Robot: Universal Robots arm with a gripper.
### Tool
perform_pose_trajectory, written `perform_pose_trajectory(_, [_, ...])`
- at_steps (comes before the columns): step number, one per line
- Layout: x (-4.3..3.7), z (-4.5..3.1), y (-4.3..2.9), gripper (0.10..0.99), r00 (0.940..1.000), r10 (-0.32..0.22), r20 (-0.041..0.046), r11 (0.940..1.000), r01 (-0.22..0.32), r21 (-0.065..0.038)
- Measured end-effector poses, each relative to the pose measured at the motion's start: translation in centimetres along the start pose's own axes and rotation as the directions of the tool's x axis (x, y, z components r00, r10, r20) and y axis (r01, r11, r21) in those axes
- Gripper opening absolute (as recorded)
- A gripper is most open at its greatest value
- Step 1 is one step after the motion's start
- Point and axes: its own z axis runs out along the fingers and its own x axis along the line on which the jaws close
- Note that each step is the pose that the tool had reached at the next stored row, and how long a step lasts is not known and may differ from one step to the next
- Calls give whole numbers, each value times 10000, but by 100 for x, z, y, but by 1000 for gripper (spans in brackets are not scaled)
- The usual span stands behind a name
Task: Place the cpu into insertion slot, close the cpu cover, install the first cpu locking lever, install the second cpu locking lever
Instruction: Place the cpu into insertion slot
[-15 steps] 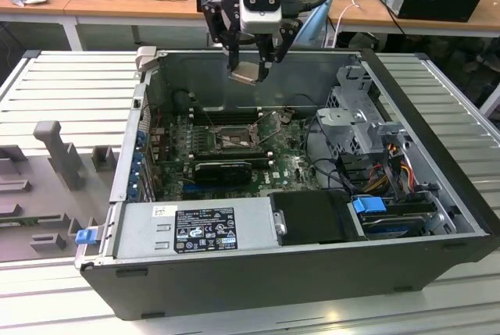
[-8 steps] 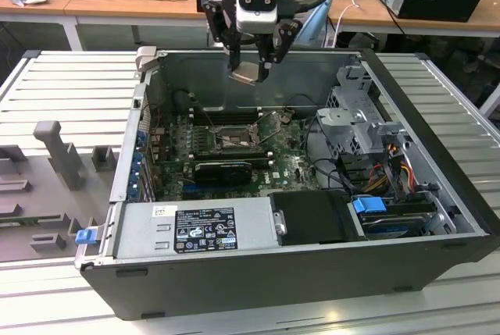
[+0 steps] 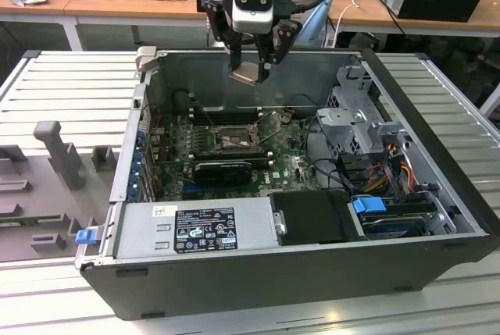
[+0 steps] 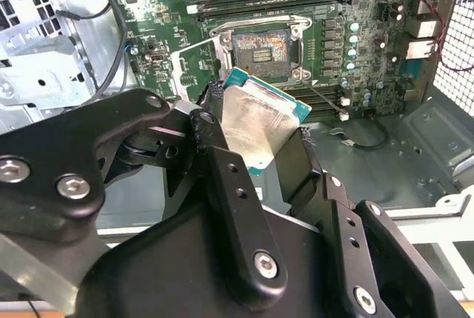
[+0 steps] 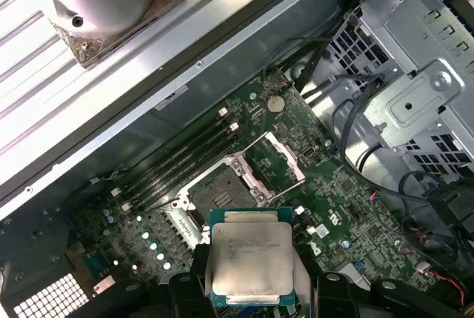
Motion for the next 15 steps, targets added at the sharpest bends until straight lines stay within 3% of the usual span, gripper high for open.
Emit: perform_pose_trajectory(15, [0,0,0,525,9942,1068,93,9943,-1068,-26])
